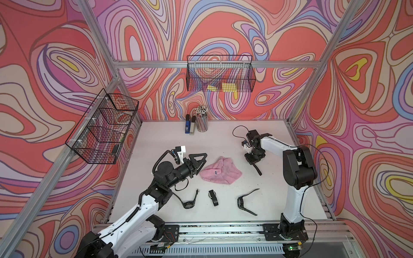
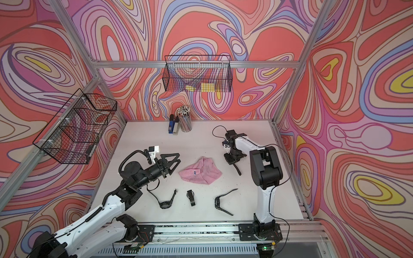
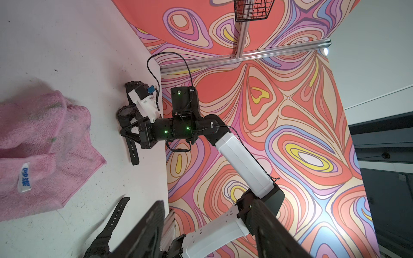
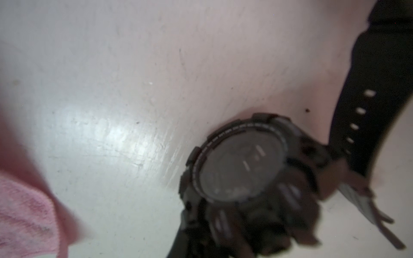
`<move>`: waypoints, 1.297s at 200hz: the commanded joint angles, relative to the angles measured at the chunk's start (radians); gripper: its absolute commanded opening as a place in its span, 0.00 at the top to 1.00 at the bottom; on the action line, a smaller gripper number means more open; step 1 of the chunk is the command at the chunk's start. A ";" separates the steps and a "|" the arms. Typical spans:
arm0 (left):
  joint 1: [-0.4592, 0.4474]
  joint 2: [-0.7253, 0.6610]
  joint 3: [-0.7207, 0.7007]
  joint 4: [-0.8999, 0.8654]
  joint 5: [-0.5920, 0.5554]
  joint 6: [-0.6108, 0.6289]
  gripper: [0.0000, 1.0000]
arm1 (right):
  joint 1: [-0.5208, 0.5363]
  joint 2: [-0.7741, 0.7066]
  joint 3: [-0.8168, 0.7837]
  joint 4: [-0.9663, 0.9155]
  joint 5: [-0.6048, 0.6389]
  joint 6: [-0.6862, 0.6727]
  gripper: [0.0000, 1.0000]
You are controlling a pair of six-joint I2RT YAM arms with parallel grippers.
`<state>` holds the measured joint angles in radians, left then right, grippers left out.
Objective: Wipe the watch dial
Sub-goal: Place the watch at the center of the board, then pick up the watch at the center of the board.
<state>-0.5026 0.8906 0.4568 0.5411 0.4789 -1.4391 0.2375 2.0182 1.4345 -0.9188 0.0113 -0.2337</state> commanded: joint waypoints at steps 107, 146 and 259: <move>0.005 -0.166 0.172 -0.767 -0.068 0.440 0.34 | 0.007 -0.340 0.020 -0.028 0.045 0.091 0.12; 0.000 -0.176 0.218 -1.076 -0.123 0.579 0.39 | 0.006 -0.525 -0.059 0.030 -0.034 0.213 0.02; -0.214 0.093 0.343 -1.478 -0.423 0.826 0.45 | 0.133 -0.770 -0.388 0.313 -0.217 0.397 0.02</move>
<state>-0.7071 0.9501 0.7597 -0.8307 0.1257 -0.6983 0.3649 1.2705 1.0855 -0.6758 -0.1757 0.1406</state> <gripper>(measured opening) 0.546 0.983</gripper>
